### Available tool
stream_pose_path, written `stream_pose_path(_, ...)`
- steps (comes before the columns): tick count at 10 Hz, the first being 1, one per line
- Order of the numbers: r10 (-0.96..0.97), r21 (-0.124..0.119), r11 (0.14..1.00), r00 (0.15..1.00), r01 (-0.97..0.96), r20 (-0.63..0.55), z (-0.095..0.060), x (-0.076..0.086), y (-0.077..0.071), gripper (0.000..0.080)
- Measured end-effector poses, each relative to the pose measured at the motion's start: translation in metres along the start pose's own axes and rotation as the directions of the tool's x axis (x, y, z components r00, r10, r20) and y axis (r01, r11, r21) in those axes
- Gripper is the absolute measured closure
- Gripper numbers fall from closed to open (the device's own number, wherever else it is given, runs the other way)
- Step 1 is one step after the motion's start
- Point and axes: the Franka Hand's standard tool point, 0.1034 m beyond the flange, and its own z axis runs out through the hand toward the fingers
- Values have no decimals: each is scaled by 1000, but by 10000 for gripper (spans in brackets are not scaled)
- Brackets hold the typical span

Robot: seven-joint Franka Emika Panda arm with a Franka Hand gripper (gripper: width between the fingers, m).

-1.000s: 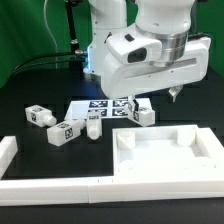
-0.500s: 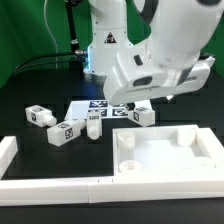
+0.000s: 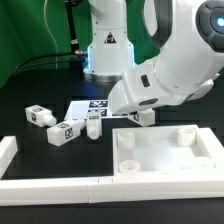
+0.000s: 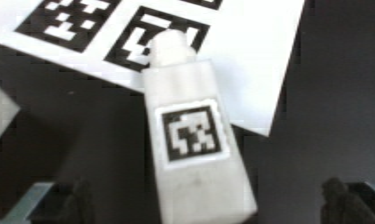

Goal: Assemble one leg

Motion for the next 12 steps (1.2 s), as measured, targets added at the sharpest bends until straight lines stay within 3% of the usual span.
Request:
stream_pose_path(4, 2, -18, 1000, 998, -1, 55, 28, 1, -17, 151)
stream_pose_path(6, -3, -28, 1000, 998, 5, 60, 30, 2, -16, 151)
stream_pose_path(9, -3, -27, 1000, 998, 4, 60, 30, 2, -16, 515)
stream_pose_path(11, -6, -25, 1000, 998, 7, 58, 27, 2, -14, 515)
stream_pose_path(12, -4, -16, 1000, 999, 4, 45, 8, 1, -5, 515)
